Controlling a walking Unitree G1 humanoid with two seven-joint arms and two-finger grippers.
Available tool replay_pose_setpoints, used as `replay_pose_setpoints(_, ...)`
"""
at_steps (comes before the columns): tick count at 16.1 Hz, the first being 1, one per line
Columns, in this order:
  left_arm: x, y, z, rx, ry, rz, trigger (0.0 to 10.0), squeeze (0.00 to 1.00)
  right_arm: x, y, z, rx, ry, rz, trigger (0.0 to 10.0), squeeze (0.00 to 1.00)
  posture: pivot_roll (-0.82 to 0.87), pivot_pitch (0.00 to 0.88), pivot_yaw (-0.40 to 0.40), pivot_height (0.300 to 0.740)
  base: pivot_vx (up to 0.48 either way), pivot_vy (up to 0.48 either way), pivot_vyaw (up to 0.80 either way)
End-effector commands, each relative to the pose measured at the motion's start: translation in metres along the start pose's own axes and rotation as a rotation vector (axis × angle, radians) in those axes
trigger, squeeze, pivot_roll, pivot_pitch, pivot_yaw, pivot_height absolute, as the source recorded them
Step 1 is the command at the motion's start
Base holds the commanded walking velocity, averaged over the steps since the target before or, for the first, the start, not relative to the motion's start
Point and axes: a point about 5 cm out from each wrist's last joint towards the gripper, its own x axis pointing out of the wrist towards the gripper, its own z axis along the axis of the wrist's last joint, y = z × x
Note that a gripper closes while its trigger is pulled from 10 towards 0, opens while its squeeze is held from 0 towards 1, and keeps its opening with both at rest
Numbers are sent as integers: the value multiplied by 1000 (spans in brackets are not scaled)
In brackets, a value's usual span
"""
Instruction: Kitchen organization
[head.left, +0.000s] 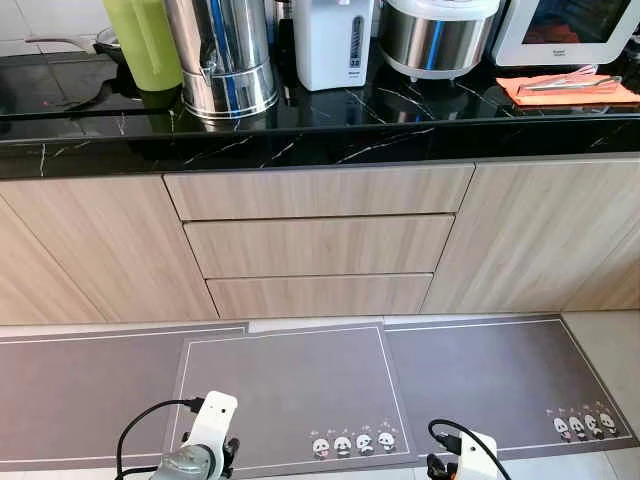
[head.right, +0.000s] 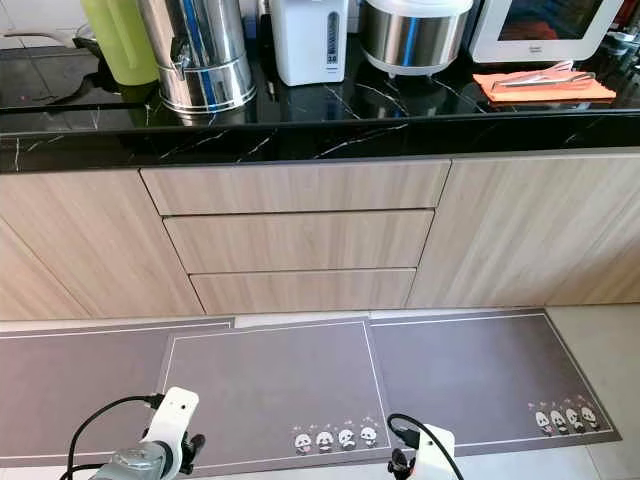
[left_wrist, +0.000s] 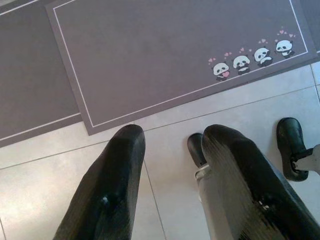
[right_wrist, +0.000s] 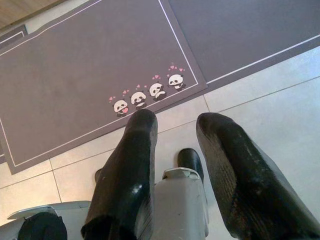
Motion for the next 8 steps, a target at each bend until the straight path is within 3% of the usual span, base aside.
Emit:
replay_pose_setpoints(1,-2,4,-9,-24,24,12,10000,0,1,3,1,10,-5,2,10000,0,-85,0,24,740,0,0,0)
replay_pose_setpoints(8,-2,6,-6,-38,10,13,10000,0,4,11,16,-50,-58,48,10000,0,-90,0,18,740,0,0,0)
